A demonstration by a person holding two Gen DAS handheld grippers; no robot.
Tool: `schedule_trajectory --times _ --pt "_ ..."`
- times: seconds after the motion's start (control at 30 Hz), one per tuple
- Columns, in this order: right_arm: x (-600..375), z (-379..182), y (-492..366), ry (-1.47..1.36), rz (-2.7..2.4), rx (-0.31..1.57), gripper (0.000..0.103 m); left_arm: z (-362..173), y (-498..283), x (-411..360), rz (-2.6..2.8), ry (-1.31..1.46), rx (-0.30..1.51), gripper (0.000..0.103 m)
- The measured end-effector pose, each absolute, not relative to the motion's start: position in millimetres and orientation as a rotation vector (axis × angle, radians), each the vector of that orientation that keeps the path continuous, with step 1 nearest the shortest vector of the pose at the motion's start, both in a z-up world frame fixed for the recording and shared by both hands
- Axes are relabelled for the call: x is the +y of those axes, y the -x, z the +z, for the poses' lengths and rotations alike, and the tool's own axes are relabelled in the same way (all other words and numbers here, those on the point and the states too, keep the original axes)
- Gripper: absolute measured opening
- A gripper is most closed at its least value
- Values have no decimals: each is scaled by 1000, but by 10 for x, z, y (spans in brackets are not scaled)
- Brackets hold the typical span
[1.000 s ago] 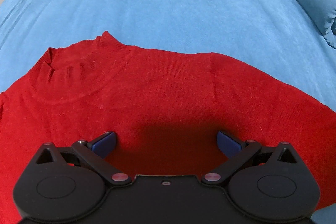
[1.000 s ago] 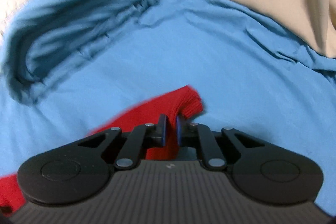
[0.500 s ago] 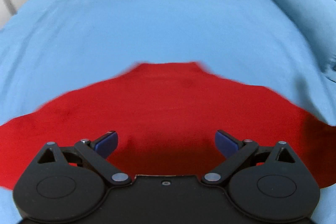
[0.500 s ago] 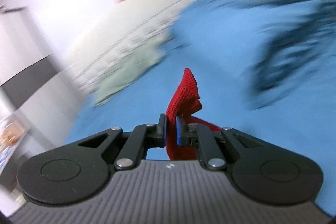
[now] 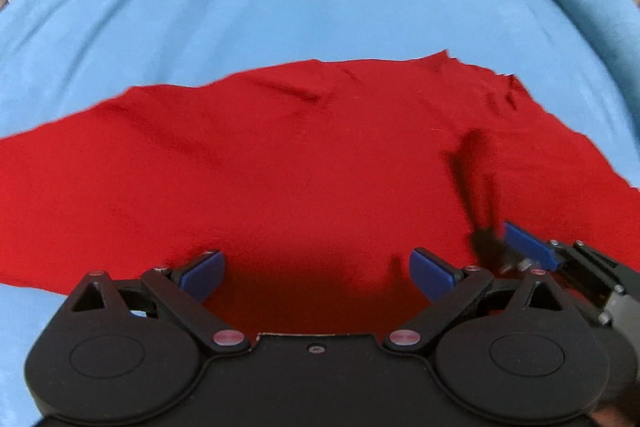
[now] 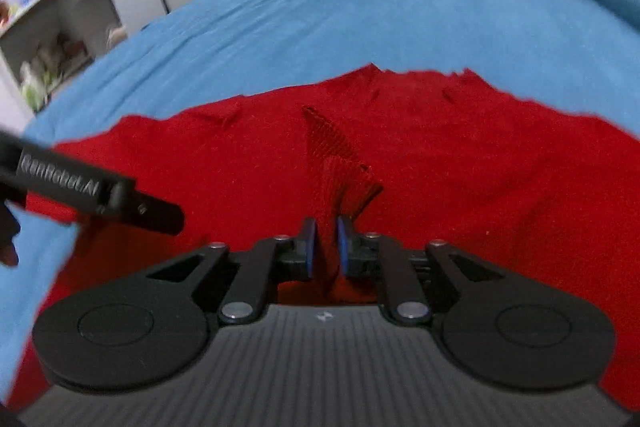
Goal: Fold small clothes
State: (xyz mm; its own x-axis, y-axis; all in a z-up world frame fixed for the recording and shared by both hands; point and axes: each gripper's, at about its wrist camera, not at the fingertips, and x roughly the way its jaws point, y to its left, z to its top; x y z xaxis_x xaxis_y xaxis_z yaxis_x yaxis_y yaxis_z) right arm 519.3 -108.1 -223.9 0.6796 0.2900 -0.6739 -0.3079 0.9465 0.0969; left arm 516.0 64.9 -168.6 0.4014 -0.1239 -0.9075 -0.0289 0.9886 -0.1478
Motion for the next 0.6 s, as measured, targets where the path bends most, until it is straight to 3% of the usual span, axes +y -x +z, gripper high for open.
schedule_trajectory --times 0.03,0.07,0.1,0.23,0.33,0.43,0.5,0.53,0.57,0.6 --pt "-1080 -2212 -5154 52 350 746 66 -1686 -5156 603 -79 158 1153 101" --pt "-1083 -2176 -5093 80 355 733 79 -1685 -5155 567 -103 164 1149 101" --pt "-1110 -2140 -5041 104 353 719 83 -1666 -5126 533 -130 169 1145 101" --pt "-1338 -2045 -4977 115 337 747 85 -1709 -5105 246 -231 192 1144 98" --pt "-1564 -1954 -4801 86 319 773 85 -1802 -5159 91 -261 264 1152 88" --pt "-1747 -1959 -4653 74 291 791 85 -1871 -5177 -37 -229 274 1118 85" --pt "-1850 -1990 -4582 67 270 797 85 -1892 -5186 -112 -191 254 1078 72" --pt "-1903 -2005 -4564 60 263 800 85 -1900 -5204 -141 -168 245 1065 55" --pt "-1947 -2021 -4552 52 254 801 85 -1905 -5221 -171 -150 235 1054 30" --pt "-1982 -2035 -4541 43 246 801 85 -1907 -5241 -177 -143 231 1050 16"
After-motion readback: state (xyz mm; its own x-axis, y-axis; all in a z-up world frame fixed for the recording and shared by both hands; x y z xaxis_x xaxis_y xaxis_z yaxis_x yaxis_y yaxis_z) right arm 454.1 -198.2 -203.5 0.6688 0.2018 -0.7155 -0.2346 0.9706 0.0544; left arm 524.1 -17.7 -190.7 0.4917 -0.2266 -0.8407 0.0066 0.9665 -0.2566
